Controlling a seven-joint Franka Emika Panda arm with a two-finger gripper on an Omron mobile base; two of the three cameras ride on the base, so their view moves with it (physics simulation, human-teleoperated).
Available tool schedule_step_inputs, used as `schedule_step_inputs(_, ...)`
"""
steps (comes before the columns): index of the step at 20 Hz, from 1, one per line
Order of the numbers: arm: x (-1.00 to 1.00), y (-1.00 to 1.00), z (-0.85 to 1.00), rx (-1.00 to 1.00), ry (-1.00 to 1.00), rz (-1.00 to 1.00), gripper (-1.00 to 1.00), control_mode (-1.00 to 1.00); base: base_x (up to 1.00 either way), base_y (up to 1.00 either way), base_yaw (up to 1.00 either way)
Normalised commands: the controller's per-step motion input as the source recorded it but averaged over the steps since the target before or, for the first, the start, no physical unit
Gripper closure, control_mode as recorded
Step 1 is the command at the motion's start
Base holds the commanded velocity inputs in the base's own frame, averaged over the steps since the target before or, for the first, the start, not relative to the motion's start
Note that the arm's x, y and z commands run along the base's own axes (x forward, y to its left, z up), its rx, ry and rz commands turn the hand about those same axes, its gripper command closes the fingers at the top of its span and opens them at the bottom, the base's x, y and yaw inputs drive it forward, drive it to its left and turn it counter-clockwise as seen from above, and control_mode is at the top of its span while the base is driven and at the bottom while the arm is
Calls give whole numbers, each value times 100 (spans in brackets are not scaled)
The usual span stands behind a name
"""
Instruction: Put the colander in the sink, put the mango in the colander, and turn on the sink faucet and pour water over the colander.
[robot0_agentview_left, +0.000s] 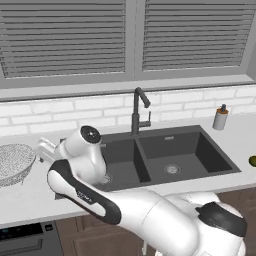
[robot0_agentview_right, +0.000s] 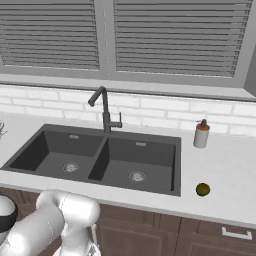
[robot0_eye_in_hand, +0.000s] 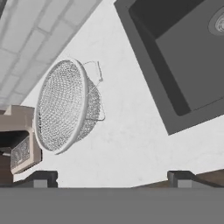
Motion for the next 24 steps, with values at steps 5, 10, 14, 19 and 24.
schedule_step_inputs(5, 30, 37, 0, 0, 6, 0, -100, -100, 0, 0, 0)
schedule_step_inputs(10, 27, 44, -9, -9, 13, 0, -100, -100, 0, 0, 0)
schedule_step_inputs(14, 32, 48, -16, -11, 13, 0, -100, -100, 0, 0, 0)
schedule_step_inputs(19, 32, 34, -26, -12, 13, -1, -100, -100, 0, 0, 0)
schedule_step_inputs(24, 37, 23, -34, -10, 13, -1, -100, -100, 0, 0, 0)
